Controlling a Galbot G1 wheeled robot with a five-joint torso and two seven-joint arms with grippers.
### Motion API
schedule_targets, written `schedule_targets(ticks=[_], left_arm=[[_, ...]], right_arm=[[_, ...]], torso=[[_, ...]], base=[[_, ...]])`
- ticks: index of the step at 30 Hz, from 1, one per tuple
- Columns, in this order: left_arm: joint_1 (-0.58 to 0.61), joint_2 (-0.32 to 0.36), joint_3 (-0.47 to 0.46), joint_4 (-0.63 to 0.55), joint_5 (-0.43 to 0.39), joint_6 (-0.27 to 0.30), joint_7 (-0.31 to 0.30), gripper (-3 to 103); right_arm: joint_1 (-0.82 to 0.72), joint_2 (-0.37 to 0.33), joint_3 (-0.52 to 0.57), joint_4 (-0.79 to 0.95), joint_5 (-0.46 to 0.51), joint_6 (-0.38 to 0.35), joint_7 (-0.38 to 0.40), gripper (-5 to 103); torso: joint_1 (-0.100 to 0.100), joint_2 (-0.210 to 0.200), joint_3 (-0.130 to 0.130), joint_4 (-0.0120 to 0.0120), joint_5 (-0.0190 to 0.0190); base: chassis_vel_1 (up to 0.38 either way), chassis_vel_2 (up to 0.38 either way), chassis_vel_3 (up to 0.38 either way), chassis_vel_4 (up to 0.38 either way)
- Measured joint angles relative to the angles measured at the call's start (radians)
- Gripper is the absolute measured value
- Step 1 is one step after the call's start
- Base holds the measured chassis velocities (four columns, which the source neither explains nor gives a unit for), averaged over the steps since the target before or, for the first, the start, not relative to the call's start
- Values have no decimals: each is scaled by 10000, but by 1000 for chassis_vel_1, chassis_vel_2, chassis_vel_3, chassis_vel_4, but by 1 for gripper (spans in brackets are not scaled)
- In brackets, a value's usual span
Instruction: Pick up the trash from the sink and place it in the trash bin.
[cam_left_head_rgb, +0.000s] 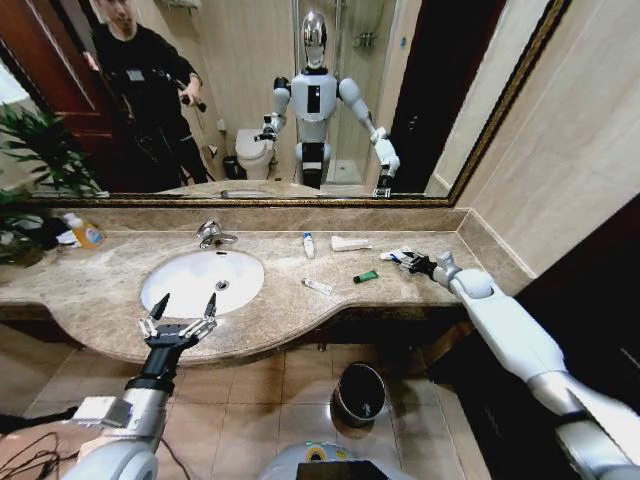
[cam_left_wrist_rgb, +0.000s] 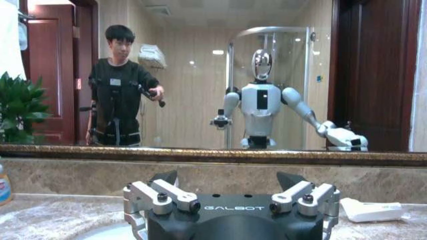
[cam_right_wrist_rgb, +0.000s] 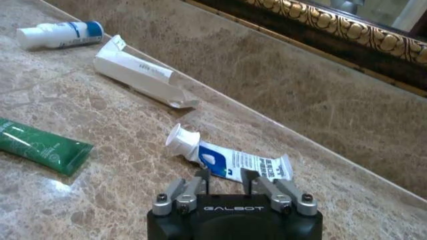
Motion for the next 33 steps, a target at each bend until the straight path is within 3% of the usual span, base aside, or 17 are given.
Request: schedule_targets(ticks=[2,4,18,22,33], left_arm=[[0,-1,0,0,0,0,0,100],[0,-1,0,0,0,0,0,100],[0,0,0,0,0,0,0,100],[0,-1,0,0,0,0,0,100],[0,-1,0,0,0,0,0,100]], right_arm=[[-8,9,10,-29,-4,5,-9,24],[-14,14,12,-40,-5,19,-24,20],[-69,35,-20,54,108,157,-53,13],[-58,70,-89,94,140,176,-66,2],[-48,29,-158,98,87,323,-150,0]], torso=[[0,0,0,0,0],[0,0,0,0,0],[0,0,0,0,0],[0,0,0,1,0],[0,0,0,0,0]], base=[[0,0,0,0],[0,0,0,0],[0,0,0,0],[0,0,0,0],[0,0,0,0]])
